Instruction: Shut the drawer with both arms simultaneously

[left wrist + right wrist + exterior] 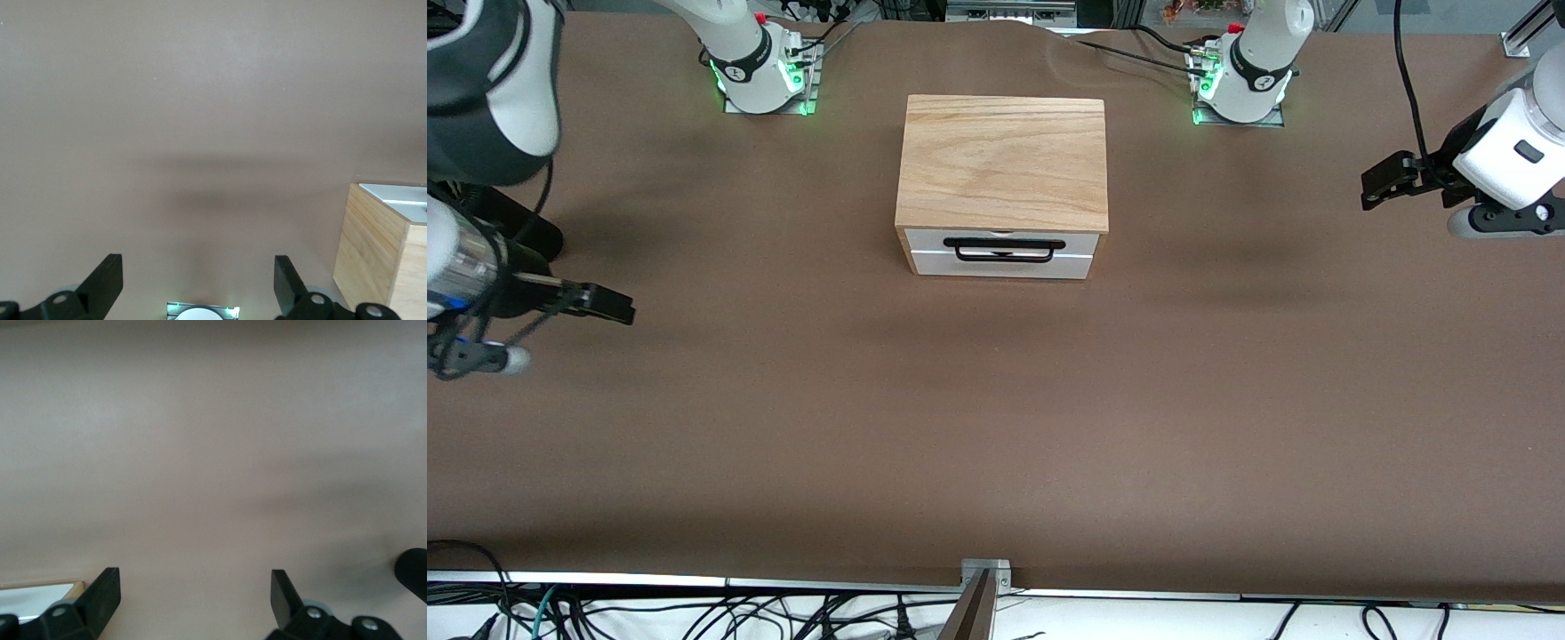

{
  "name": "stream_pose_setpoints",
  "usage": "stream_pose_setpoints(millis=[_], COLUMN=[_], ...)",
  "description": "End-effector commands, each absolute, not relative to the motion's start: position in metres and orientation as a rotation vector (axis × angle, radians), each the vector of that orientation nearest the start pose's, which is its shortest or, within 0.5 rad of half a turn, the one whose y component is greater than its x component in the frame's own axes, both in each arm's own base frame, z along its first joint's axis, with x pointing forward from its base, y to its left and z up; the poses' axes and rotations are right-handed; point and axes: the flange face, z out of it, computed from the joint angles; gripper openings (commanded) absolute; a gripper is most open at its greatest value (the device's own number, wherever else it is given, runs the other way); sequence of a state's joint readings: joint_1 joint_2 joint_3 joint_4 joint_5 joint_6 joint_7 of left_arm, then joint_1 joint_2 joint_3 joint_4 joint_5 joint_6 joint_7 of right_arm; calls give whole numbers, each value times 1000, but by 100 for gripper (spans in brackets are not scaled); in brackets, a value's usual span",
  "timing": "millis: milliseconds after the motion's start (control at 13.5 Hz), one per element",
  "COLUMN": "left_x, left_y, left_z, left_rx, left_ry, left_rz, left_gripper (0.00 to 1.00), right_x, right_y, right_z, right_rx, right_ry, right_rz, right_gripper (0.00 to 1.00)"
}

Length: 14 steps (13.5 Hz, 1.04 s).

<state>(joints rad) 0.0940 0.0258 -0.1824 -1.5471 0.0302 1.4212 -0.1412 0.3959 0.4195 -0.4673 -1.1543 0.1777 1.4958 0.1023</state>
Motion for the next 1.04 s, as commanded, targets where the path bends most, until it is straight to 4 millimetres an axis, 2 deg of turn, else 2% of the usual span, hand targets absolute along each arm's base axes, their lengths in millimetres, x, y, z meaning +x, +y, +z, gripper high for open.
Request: stream_pose_setpoints(millis=[0, 74, 148, 222, 370, 519, 741, 963], left_x=[534, 533, 532, 532, 534, 536, 535, 535], left_y=[-43, -44, -43, -43, -43, -43, -42, -42], left_z=[598, 593, 591, 590, 589, 587, 587, 587], left_rx=[-3105, -3104, -3104, -3104, -3104, -3101, -3098, -3108], left_ry=[-86, -86, -89, -87, -79, -72, -69, -72], left_rz=[231, 229, 219, 219, 219, 213, 218, 220], left_gripper=[100, 100, 100, 100, 100, 100, 100, 100], right_x=[644, 633, 623, 615, 608, 600, 603, 605], right_y=[26, 11, 5, 2, 9, 0, 3, 3], right_z=[599, 600, 601, 599, 599, 598, 588, 588], right_rx=[-3126, -3120, -3099, -3085, -3135, -3131, -3135, -3135], right_ry=[235, 257, 239, 216, 165, 180, 169, 166], right_rz=[33, 30, -5, -17, 2, 22, 53, 48], right_gripper=[100, 100, 100, 100, 100, 100, 100, 100])
